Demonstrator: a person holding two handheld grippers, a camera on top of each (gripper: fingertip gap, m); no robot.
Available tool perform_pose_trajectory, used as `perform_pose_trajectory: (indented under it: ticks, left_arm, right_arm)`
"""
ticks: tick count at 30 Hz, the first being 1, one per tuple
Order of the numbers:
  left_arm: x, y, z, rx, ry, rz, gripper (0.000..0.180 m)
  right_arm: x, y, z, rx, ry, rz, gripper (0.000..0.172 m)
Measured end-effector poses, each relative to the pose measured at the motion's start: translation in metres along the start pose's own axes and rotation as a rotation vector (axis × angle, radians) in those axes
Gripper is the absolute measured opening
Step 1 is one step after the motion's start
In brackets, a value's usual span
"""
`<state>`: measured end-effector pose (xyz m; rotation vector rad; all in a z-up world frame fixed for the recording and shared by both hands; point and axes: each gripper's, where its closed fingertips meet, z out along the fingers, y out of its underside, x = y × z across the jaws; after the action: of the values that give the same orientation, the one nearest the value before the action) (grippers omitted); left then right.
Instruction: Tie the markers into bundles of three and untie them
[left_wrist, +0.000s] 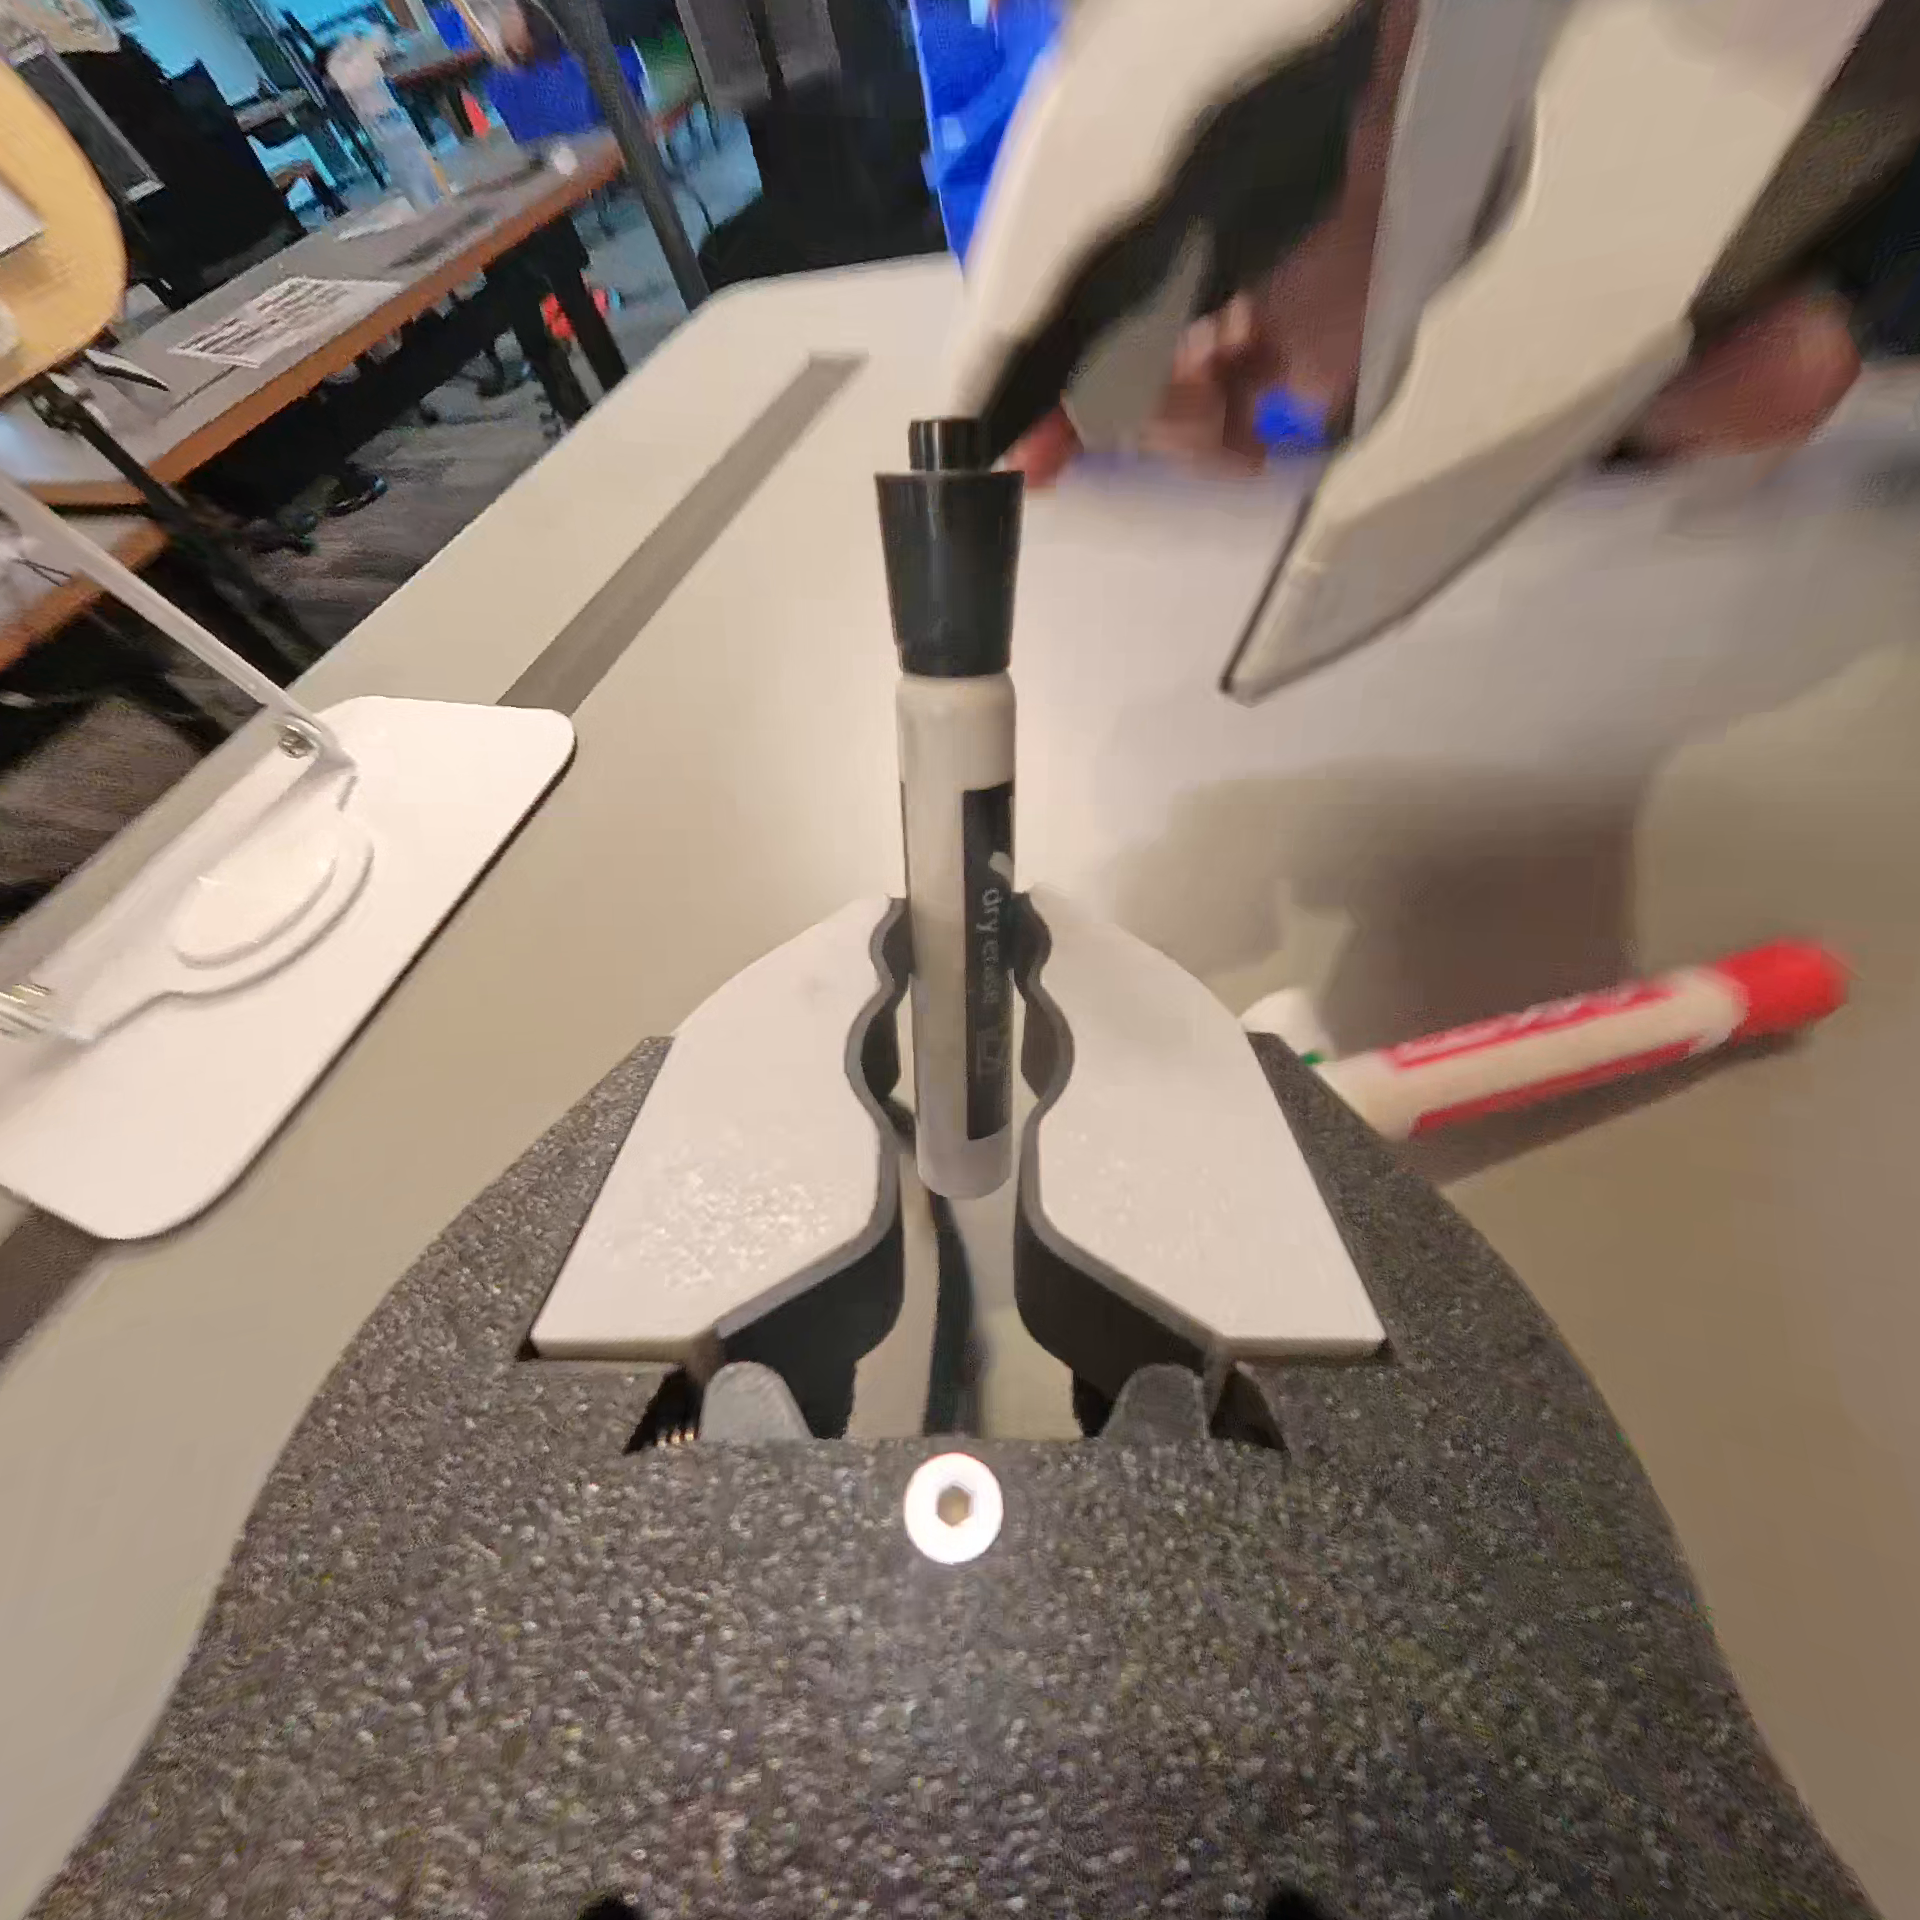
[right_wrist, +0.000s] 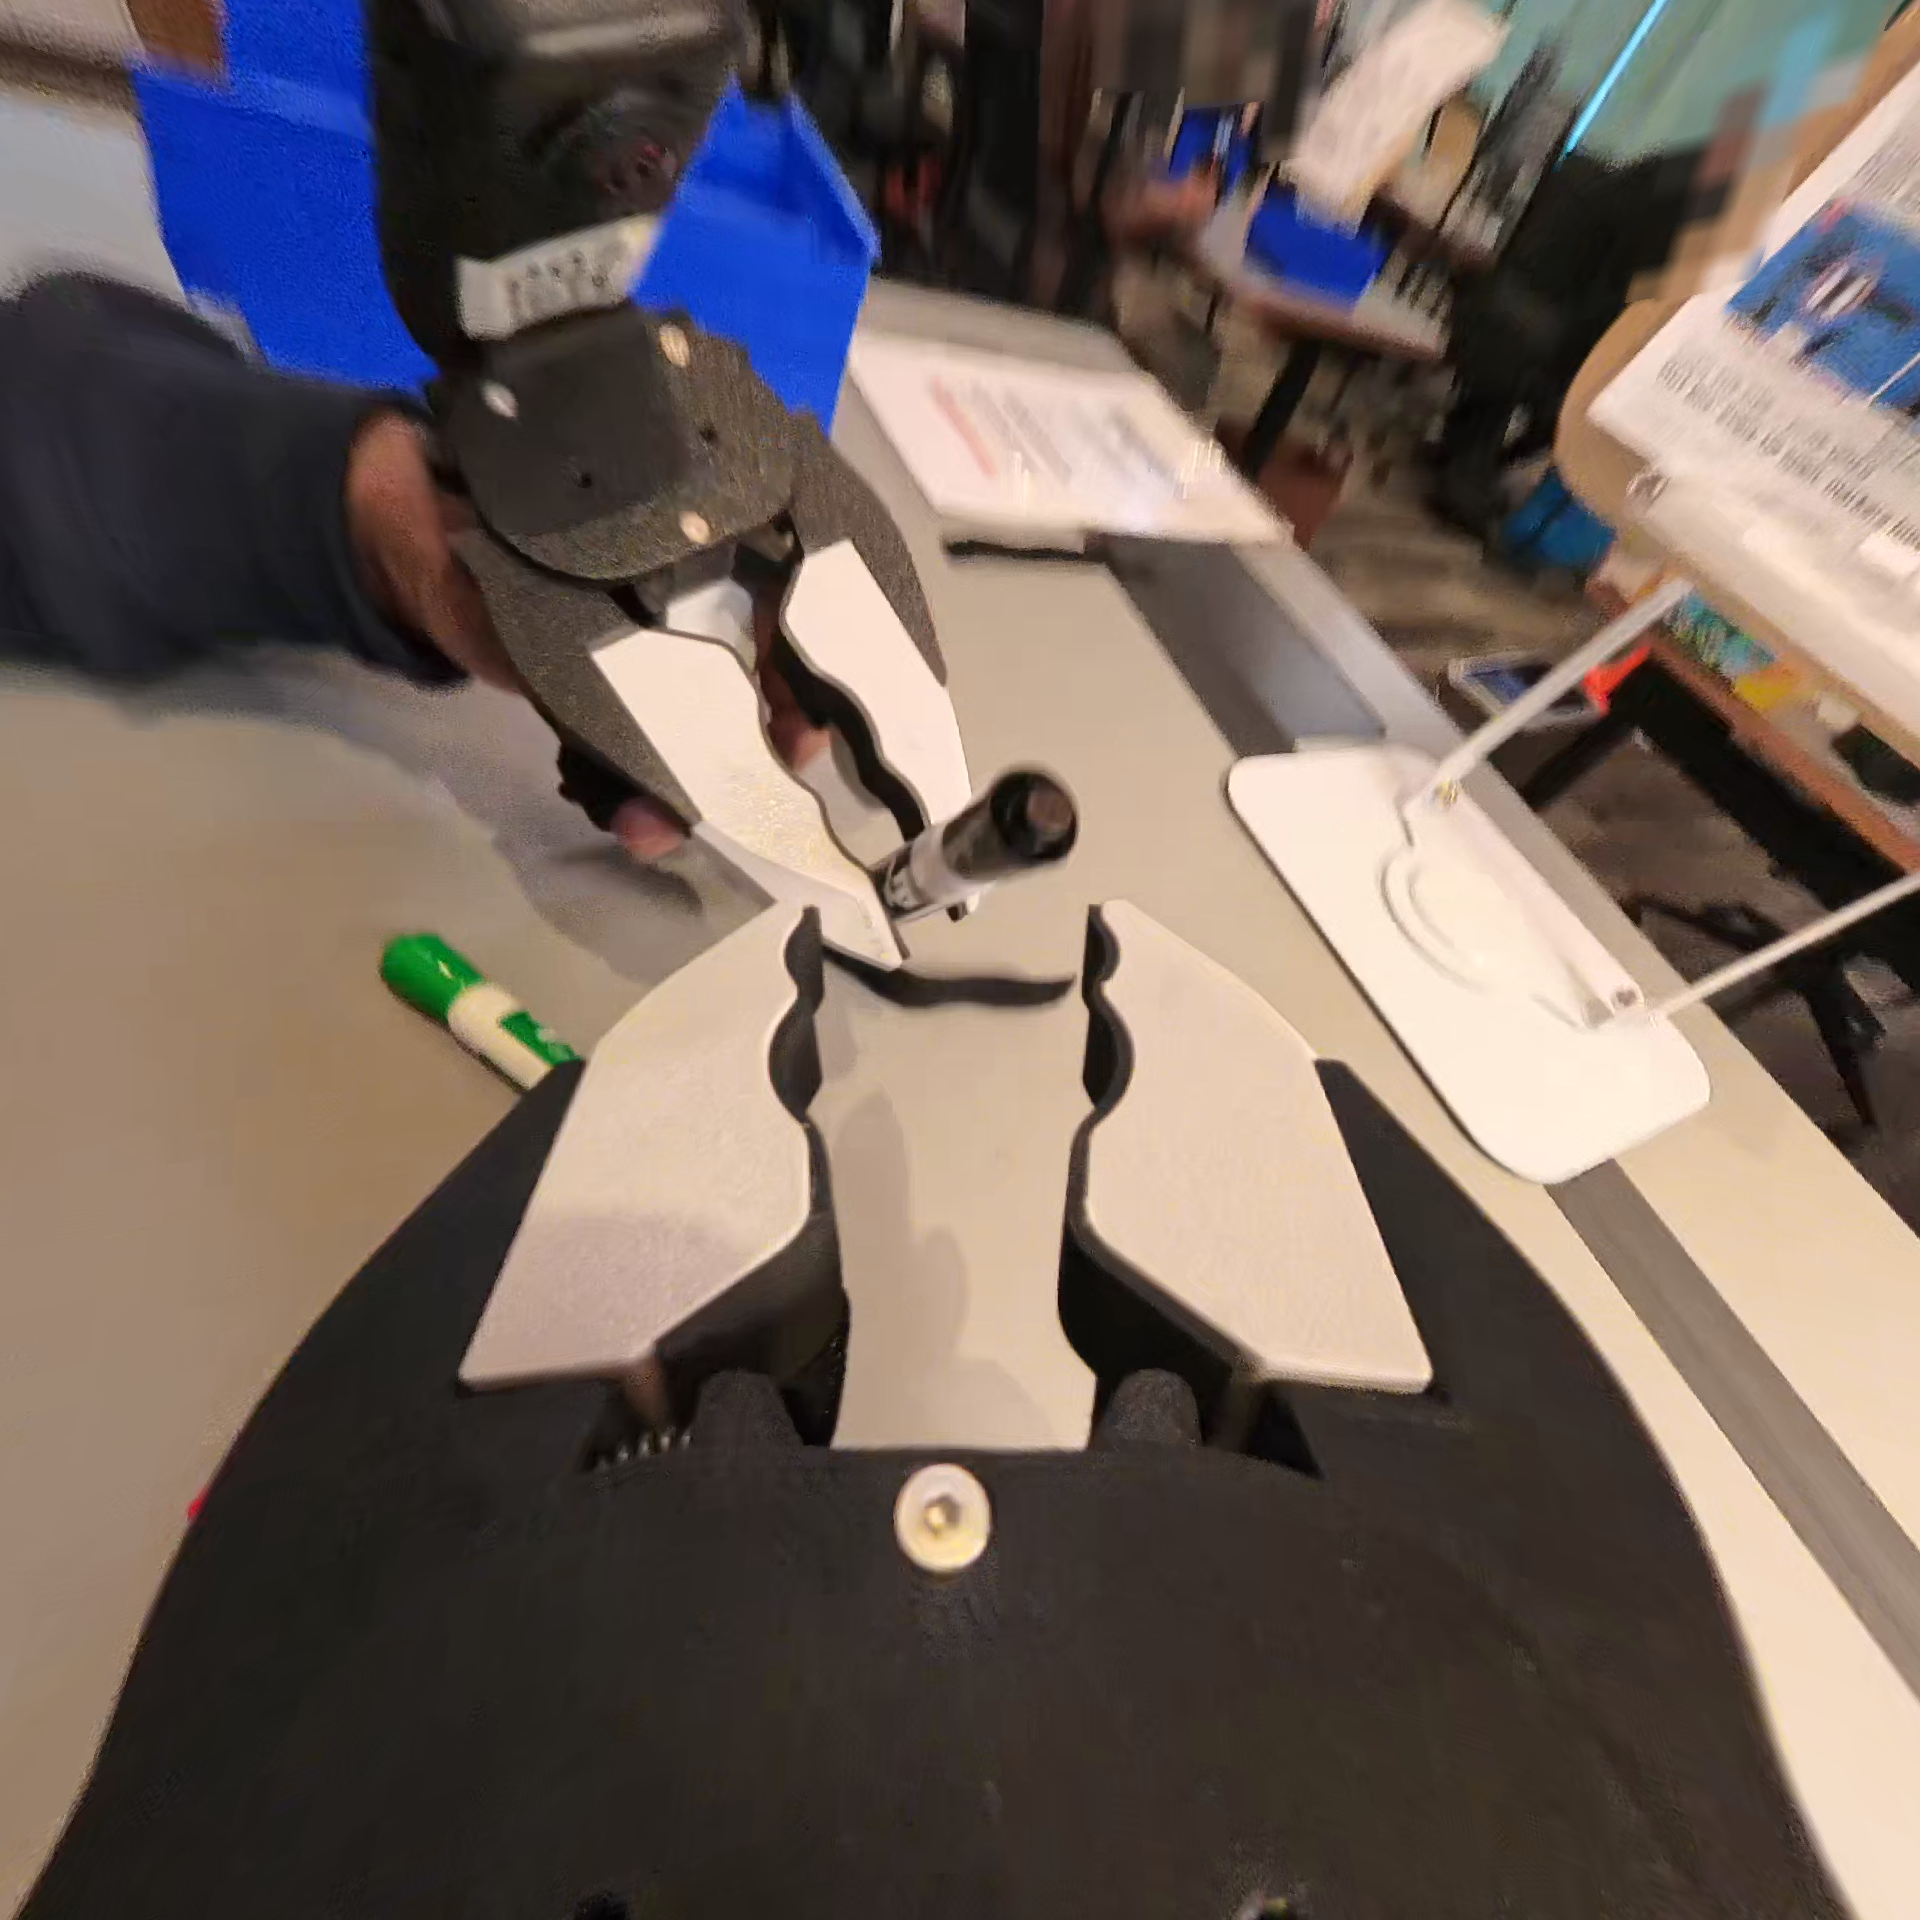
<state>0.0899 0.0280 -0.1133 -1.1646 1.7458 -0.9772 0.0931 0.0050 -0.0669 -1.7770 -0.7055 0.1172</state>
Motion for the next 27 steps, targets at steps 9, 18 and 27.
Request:
perform_pose_trajectory:
  ticks: [9,18,27]
  left_arm:
    - [0.025,-0.063,-0.033,0.38,0.234,-0.386,0.019]
    - [0.042,-0.072,-0.023,0.419,0.242,-0.379,0.019]
    - [0.043,-0.082,-0.038,0.441,0.245,-0.292,0.032]
  right_arm:
    - [-0.049,0.024,0.032,0.101,-0.162,0.169,0.062]
    - [-0.05,0.014,0.032,0.149,-0.156,0.225,0.031]
    - [-0.055,0.028,0.036,0.045,-0.123,0.129,0.016]
